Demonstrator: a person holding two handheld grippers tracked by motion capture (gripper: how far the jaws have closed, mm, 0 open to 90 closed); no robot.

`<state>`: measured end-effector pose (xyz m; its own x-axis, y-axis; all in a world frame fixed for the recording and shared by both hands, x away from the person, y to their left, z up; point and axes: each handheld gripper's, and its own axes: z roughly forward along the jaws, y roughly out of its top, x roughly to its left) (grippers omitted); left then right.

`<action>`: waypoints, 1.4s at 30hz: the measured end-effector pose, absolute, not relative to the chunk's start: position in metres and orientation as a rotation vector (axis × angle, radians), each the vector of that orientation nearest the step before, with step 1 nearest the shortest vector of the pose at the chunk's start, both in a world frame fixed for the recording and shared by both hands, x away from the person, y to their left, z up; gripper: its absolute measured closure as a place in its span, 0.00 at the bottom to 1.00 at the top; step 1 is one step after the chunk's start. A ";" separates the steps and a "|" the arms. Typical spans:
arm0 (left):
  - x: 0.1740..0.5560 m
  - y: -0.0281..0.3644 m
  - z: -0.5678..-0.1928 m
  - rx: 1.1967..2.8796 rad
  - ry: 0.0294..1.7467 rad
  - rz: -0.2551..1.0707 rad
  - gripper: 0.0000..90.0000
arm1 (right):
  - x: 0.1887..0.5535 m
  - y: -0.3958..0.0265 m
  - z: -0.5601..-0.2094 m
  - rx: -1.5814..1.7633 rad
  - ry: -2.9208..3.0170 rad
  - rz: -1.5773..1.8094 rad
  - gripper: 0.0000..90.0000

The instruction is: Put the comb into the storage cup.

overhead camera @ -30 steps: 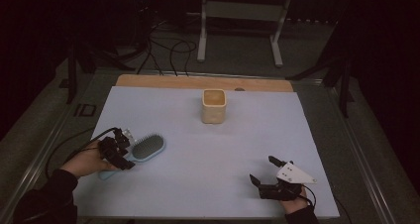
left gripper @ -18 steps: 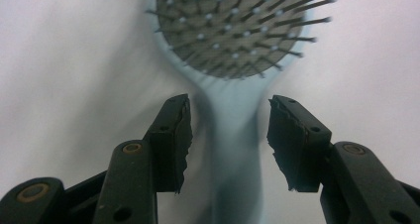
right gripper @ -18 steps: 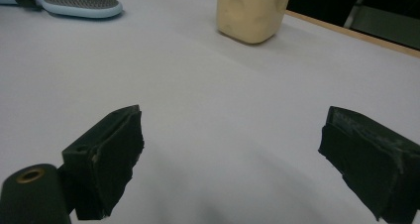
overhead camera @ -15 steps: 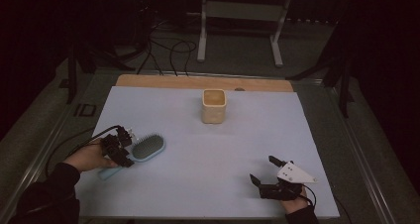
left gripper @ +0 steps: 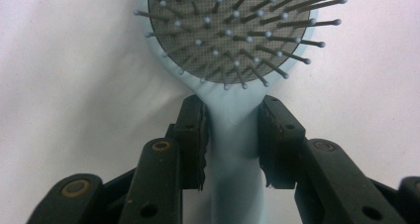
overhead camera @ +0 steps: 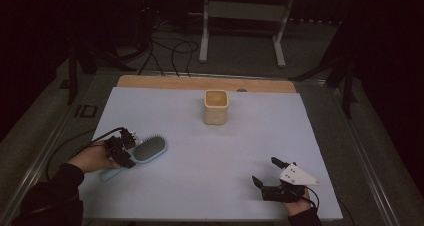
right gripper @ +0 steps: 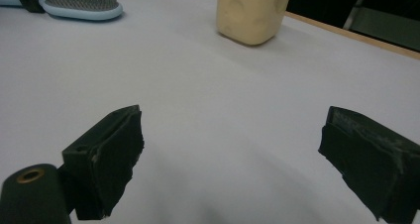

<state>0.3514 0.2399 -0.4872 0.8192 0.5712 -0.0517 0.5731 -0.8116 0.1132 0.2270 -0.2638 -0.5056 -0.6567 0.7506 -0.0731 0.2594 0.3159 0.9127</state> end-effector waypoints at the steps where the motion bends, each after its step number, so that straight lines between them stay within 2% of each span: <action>1: 0.351 0.240 -0.487 2.880 0.908 -0.016 0.75 | 0.227 -0.264 -0.506 0.892 2.091 1.318 0.10; 12: 0.339 0.242 -0.487 2.831 0.900 0.089 0.78 | 0.227 -0.265 -0.505 0.894 2.086 1.320 0.10; 21: 0.334 0.248 -0.484 2.745 0.904 0.107 0.78 | 0.227 -0.265 -0.505 0.903 2.081 1.322 0.10; 28: 0.334 0.246 -0.469 2.599 0.903 0.119 0.78 | 0.227 -0.266 -0.505 0.898 2.083 1.320 0.10; 42: 0.330 0.225 -0.447 2.485 0.827 0.195 0.78 | 0.227 -0.266 -0.504 0.906 2.075 1.327 0.10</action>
